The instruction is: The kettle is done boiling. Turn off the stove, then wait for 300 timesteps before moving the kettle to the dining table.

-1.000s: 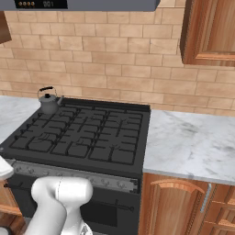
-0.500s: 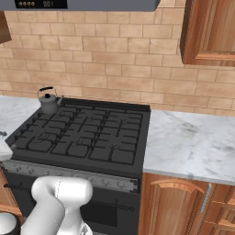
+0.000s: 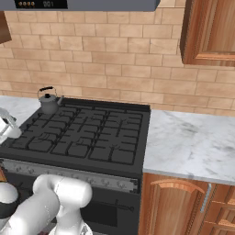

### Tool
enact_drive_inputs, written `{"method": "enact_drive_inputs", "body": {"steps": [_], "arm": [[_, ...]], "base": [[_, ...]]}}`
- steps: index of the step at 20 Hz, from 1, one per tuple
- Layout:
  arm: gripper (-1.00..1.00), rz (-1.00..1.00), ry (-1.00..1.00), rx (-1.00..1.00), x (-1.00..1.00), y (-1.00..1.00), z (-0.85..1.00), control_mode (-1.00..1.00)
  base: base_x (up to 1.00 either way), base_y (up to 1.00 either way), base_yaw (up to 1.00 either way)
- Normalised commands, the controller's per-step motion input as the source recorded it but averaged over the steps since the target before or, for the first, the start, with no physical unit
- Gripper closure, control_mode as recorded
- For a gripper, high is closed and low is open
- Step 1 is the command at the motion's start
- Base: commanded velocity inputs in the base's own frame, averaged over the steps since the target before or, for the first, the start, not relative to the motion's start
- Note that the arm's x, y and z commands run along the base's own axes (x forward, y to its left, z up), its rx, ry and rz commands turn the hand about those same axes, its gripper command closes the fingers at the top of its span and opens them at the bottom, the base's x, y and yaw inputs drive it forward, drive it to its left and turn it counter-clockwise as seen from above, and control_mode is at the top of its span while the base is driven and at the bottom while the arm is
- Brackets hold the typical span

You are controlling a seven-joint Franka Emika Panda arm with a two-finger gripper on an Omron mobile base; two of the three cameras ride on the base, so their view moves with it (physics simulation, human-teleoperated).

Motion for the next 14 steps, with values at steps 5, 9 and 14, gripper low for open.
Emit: {"method": "enact_drive_inputs", "body": {"steps": [5, 9, 14], "arm": [[-1.00, 0.00, 0.26, 0.06, 0.51, 0.02, 0.22, -1.00], [-1.00, 0.00, 0.19, 0.04, 0.34, 0.01, 0.06, -1.00], [-1.00, 0.00, 0.11, 0.04, 0.41, 0.00, 0.01, -1.00]], "base": [[0.00, 0.00, 0.00], [0.00, 0.00, 0.00], [0.00, 0.00, 0.00]]}}
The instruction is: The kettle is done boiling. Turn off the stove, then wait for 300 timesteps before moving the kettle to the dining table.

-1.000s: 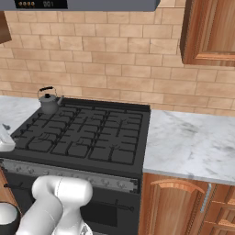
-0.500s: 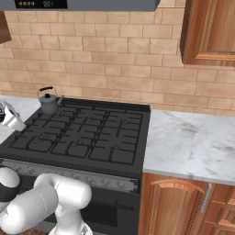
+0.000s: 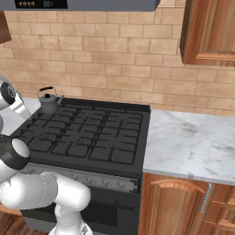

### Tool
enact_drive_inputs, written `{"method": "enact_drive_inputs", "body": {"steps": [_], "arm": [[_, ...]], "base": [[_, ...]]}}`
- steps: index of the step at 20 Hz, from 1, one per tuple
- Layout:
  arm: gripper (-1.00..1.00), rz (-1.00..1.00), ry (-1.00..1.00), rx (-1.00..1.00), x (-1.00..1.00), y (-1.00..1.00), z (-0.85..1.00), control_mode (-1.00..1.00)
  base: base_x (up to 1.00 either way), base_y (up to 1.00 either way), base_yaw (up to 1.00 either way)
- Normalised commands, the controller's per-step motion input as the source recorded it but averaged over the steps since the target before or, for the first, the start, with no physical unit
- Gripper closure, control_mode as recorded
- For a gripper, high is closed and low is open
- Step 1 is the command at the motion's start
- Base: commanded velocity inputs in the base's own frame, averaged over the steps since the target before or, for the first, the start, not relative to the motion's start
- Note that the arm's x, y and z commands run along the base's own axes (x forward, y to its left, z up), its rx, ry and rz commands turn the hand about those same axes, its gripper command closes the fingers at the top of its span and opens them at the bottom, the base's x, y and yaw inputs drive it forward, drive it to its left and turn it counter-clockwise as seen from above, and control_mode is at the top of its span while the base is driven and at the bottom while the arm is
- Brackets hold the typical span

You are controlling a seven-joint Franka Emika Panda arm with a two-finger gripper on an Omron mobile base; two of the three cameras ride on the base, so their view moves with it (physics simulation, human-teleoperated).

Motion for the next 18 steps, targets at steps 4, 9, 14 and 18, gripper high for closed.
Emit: {"method": "enact_drive_inputs", "body": {"steps": [4, 9, 14, 18], "arm": [[-1.00, 0.00, 0.14, 0.05, 0.57, 0.00, 0.12, -1.00], [-1.00, 0.00, 0.18, 0.06, 0.56, 0.00, 0.28, -1.00], [-1.00, 0.00, 0.19, 0.05, 0.57, 0.04, 0.33, -1.00], [-1.00, 0.00, 0.09, 0.00, 0.49, 0.22, 0.05, -1.00]], "base": [[0.00, 0.00, 0.00], [0.00, 0.00, 0.00], [0.00, 0.00, 0.00], [0.00, 0.00, 0.00]]}}
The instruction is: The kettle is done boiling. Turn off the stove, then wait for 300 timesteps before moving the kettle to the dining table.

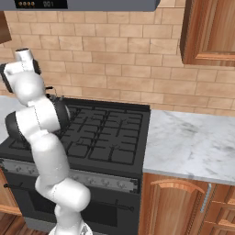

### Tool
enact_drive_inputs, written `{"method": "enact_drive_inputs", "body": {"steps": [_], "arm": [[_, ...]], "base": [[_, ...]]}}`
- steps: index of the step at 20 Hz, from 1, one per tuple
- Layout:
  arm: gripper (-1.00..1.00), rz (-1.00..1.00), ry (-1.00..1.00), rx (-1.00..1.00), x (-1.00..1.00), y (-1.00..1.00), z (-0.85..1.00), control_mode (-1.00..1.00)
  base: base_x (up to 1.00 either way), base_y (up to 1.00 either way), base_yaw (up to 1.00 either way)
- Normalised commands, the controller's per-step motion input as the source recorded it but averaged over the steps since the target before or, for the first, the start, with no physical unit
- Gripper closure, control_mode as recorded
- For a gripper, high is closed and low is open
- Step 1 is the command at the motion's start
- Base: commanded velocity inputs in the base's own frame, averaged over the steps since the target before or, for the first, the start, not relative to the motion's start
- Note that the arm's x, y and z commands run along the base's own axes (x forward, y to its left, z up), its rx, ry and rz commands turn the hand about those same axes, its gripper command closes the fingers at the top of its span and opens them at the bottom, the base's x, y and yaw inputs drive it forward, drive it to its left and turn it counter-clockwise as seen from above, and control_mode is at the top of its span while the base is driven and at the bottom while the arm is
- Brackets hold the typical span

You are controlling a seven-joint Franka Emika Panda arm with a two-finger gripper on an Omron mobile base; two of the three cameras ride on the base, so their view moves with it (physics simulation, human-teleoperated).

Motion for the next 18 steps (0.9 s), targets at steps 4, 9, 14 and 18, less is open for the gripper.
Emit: {"method": "enact_drive_inputs", "body": {"steps": [4, 9, 14, 18], "arm": [[-1.00, 0.00, 0.10, 0.00, 0.61, 0.23, 0.00, -1.00], [-1.00, -0.02, 0.09, 0.00, 0.62, 0.28, 0.00, -1.00], [-1.00, -0.03, 0.06, 0.00, 0.54, 0.28, 0.00, -1.00], [-1.00, 0.00, 0.02, 0.00, 0.22, 0.00, 0.00, -1.00]], "base": [[0.00, 0.00, 0.00], [0.00, 0.00, 0.00], [0.00, 0.00, 0.00], [0.00, 0.00, 0.00]]}}
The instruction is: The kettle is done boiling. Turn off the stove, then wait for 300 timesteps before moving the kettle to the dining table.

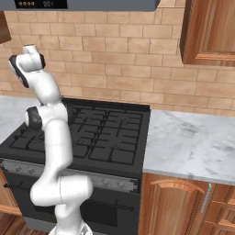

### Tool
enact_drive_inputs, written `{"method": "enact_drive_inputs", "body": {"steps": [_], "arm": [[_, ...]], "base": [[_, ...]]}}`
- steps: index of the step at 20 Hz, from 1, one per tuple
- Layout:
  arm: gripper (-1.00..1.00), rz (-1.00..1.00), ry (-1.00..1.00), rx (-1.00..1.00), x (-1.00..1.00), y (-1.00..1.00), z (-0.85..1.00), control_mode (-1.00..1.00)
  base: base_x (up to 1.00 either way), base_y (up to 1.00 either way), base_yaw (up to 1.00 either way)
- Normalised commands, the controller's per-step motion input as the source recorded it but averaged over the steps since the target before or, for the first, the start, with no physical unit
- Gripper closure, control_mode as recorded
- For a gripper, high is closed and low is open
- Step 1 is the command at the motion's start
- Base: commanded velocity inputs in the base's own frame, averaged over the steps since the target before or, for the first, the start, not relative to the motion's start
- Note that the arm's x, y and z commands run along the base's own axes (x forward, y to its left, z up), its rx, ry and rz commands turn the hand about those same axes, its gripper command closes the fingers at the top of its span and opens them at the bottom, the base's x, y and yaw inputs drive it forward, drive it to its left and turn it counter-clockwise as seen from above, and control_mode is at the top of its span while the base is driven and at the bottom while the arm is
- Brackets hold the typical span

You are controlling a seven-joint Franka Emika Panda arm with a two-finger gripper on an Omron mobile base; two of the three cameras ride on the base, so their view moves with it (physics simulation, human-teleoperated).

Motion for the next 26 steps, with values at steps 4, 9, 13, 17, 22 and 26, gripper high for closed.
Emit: {"method": "enact_drive_inputs", "body": {"steps": [4, 9, 13, 17, 22, 26], "arm": [[-1.00, 0.00, 0.00, 0.00, 0.07, -0.02, 0.00, -1.00], [-1.00, 0.00, 0.00, 0.00, -0.12, -0.15, 0.01, -1.00], [-1.00, 0.00, 0.01, 0.01, 0.00, -0.23, 0.02, -1.00], [-1.00, 0.00, 0.03, 0.02, 0.00, -0.22, 0.00, -1.00], [-1.00, 0.00, 0.05, 0.02, 0.12, -0.08, 0.00, -1.00], [-1.00, 0.00, 0.02, 0.01, 0.38, 0.00, 0.01, -1.00]], "base": [[0.00, 0.00, 0.00], [0.00, 0.00, 0.00], [0.00, 0.00, 0.00], [0.00, 0.00, 0.00], [0.00, 0.00, 0.00], [0.00, 0.00, 0.00]]}}
